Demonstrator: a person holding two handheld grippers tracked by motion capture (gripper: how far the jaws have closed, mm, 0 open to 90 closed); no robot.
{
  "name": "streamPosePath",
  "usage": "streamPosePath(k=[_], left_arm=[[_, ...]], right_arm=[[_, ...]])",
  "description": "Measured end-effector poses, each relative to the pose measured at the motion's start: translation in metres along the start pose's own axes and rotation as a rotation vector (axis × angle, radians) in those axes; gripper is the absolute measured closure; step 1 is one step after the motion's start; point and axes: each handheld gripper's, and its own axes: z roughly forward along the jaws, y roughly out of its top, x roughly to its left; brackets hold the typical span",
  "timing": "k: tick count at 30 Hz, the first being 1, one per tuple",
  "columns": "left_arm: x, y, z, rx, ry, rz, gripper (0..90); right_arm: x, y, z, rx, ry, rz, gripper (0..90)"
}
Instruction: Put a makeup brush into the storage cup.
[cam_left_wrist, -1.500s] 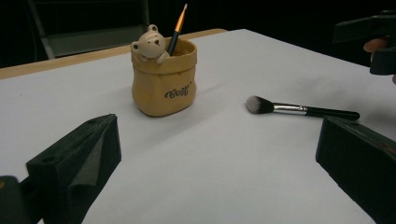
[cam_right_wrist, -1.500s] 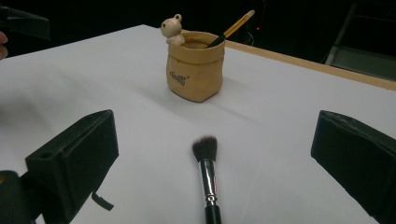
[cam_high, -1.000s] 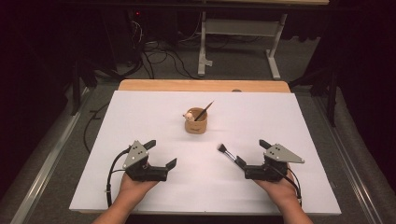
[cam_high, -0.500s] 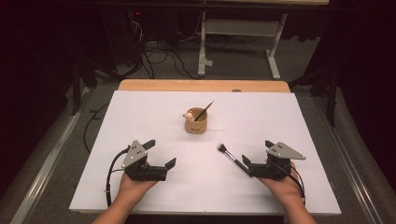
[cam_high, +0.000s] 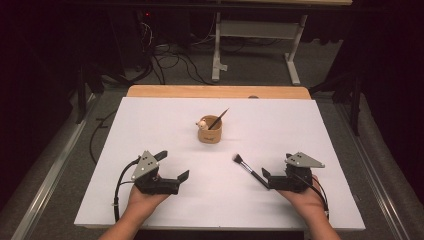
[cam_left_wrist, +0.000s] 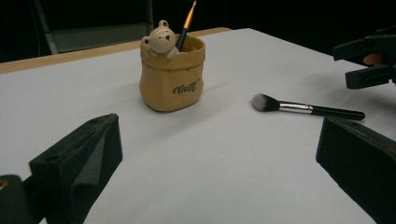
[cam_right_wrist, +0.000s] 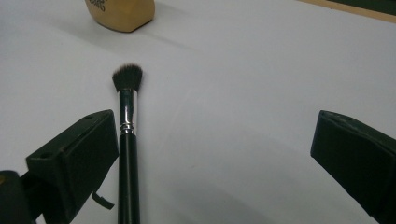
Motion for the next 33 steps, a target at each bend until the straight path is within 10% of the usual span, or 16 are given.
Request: streamPosePath(k=[14, 33], left_arm=[[0.001, -0.001, 0.002, 0.01, -0.007, 0.004, 1.2], [0.001, -0.001, 0.001, 0.008, -0.011, 0.004, 1.3]], right_arm=[[-0.004, -0.001, 0.004, 0.091, 0.008, 0.033, 3.3], [0.011, 0.017, 0.008, 0.304, 0.077, -0.083, 3.8]])
